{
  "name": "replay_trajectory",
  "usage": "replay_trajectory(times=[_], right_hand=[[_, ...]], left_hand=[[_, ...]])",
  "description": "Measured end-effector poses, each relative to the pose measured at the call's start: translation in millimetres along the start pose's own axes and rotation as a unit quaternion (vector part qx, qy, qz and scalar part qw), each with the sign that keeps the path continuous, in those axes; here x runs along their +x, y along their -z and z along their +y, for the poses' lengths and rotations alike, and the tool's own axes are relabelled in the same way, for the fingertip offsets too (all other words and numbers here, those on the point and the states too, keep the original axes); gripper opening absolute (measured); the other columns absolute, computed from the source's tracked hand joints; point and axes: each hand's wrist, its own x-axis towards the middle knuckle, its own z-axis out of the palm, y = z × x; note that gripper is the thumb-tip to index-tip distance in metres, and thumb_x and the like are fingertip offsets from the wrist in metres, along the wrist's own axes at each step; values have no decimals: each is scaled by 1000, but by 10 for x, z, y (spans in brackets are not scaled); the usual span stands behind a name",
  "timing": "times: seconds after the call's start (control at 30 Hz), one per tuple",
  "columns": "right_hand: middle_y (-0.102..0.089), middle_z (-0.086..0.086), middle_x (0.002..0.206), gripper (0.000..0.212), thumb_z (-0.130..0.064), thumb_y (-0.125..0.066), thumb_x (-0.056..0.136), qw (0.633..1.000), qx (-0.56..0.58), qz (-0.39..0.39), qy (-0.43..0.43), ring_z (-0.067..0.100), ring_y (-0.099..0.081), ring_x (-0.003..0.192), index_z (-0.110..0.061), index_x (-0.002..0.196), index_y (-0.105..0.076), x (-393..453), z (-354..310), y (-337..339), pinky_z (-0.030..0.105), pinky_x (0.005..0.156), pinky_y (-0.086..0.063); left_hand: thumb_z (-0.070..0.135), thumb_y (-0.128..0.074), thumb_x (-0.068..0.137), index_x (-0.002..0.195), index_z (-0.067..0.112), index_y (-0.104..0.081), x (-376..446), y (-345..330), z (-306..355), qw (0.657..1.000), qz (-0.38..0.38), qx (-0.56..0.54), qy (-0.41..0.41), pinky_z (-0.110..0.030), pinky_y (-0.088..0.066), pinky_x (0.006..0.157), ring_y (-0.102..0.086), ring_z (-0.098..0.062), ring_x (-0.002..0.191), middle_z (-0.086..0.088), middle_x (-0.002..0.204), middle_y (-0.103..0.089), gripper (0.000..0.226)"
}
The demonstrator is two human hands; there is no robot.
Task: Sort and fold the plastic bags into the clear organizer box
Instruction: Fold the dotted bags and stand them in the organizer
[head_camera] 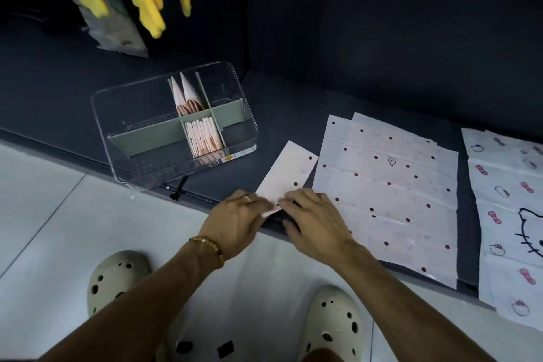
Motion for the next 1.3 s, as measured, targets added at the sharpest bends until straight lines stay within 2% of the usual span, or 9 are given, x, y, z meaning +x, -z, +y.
replay_trajectory(times=[0.1,0.23,0.33,0.43,0.6,0.97,1.03,1.13,1.3], right_hand=[[-68,2,97,17,-17,-52,94,992,111,-11,-67,24,-57,93,-13,94,-68,96,-42,-22,37,79,-46],[-64,-6,72,17,-16,-55,95,931,308,24,-197,16,-56,68,-13,83,-66,177,77,21,38,67,-48],[-66,7,79,18,-17,-57,95,880,388,36,-273,28,-61,77,-7,83,-65,263,117,16,48,74,-54],[-68,2,78,16,-20,-62,92,853,394,63,-336,24,-64,76,-11,80,-67,399,104,-31,37,72,-56],[-62,-10,77,11,-26,-65,90,869,290,50,-398,6,-55,68,-19,84,-69,592,141,-89,20,66,-41],[-51,-20,59,15,-24,-71,83,875,267,35,-402,3,-51,57,-19,69,-70,739,245,-100,10,53,-33],[-55,-16,62,10,-23,-71,83,882,264,28,-388,6,-55,63,-17,75,-71,731,244,-97,14,58,-38],[-65,-7,72,7,-23,-72,82,898,267,-6,-350,14,-62,75,-20,76,-68,718,280,-46,25,68,-50],[-63,0,98,18,-32,-65,89,972,55,23,-227,20,-60,91,-17,98,-66,578,267,36,33,75,-52]], left_hand=[[37,-54,93,103,21,-69,145,70,63,991,6,-96,92,-31,-52,74,-59,-15,83,2,93,-71,25],[38,-72,79,89,19,-72,269,117,34,910,-3,-334,246,-8,-41,56,-60,0,66,13,74,-67,22],[25,-62,89,86,8,-71,344,70,15,925,-6,-270,268,-18,-47,64,-60,-14,74,-1,82,-69,20],[25,-58,93,69,11,-59,454,21,35,930,11,-208,303,-15,-38,56,-52,-13,62,-1,68,-57,28],[36,-57,92,68,13,-58,620,-43,37,928,18,-139,345,-27,-46,62,-48,-15,59,0,63,-50,33],[48,-63,80,80,23,-55,722,-44,-118,952,46,30,302,-29,-43,61,-53,-18,76,1,82,-58,26],[39,-64,82,98,22,-56,700,-40,-166,978,59,36,196,-34,-48,80,-51,-18,98,-1,106,-55,24],[25,-52,92,137,23,-45,674,-60,-184,997,-50,46,35,-39,-23,113,-27,-24,138,-3,150,-33,45],[37,-39,98,133,24,-50,448,-158,-25,992,-42,109,41,-33,-33,101,-38,-20,123,2,141,-45,39]])
